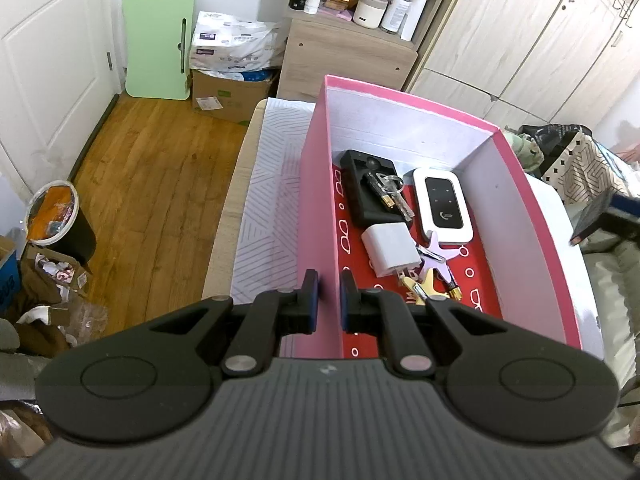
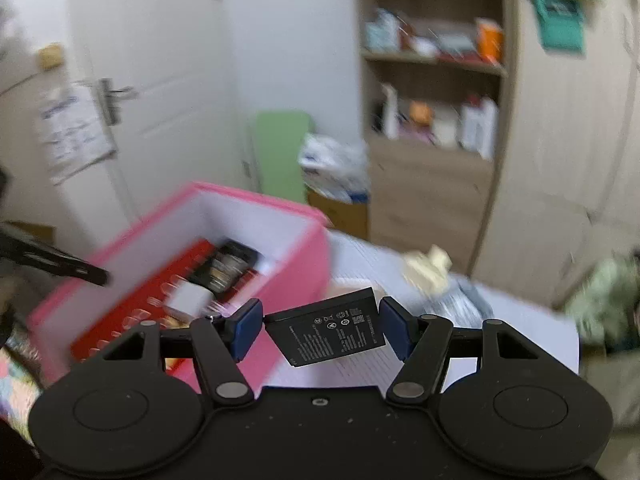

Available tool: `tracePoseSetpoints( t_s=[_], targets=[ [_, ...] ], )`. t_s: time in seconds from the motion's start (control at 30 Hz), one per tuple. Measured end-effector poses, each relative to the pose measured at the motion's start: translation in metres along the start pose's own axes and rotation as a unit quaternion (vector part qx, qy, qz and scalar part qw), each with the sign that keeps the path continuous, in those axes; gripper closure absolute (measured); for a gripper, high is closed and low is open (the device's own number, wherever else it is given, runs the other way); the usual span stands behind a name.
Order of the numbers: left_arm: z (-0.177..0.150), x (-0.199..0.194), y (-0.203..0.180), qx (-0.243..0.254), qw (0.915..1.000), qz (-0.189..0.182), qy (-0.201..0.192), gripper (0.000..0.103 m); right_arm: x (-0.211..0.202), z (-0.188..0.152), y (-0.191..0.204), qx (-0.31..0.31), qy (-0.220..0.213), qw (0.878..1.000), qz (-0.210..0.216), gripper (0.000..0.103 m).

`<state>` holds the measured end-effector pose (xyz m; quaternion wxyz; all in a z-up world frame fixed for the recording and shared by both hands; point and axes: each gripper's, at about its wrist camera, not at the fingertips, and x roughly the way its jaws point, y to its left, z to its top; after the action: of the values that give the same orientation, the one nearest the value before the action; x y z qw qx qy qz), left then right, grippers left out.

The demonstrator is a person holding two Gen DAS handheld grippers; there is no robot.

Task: Organize rigid objects
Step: 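Grasp the black battery pack and drop it into the box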

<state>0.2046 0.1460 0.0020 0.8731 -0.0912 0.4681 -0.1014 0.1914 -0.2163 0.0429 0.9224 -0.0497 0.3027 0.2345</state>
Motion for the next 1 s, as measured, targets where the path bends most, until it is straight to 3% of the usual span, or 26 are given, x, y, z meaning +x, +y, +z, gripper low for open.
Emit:
tracePoseSetpoints(
  t_s=[0.1, 0.23, 0.53, 0.83, 0.93, 1.0],
  targets=[
    [-0.001, 0.0, 0.002, -0.005, 1.0, -0.004, -0.003, 0.093, -0.002, 0.012, 0.017, -0.016, -0.017, 0.999, 0.024, 0.034],
    [-0.002, 0.001, 0.003, -0.009, 0.9999, -0.006, -0.004, 0.093, 0.01, 0.018, 0.039, -0.018, -0.006, 0.995, 0.093, 0.034],
    [-0.001, 0.002, 0.003, -0.011, 0.9999, -0.007, -0.003, 0.093, 0.06, 0.008, 0.09, -0.034, 0.089, 0.969, 0.227, 0.034],
    [-0.001, 0.002, 0.0, -0.01, 0.9999, -0.004, 0.0, 0.093, 0.129, -0.013, 0.119, -0.016, 0.213, 0.946, 0.242, 0.033],
    [0.0, 0.003, 0.0, -0.01, 0.9999, -0.004, 0.002, 0.093, 0.133, -0.007, 0.12, 0.007, 0.21, 0.943, 0.257, 0.03],
    [0.0, 0.003, 0.0, -0.01, 0.9999, -0.003, 0.002, 0.093, 0.12, 0.001, 0.111, 0.019, 0.185, 0.946, 0.268, 0.027]
  ],
)
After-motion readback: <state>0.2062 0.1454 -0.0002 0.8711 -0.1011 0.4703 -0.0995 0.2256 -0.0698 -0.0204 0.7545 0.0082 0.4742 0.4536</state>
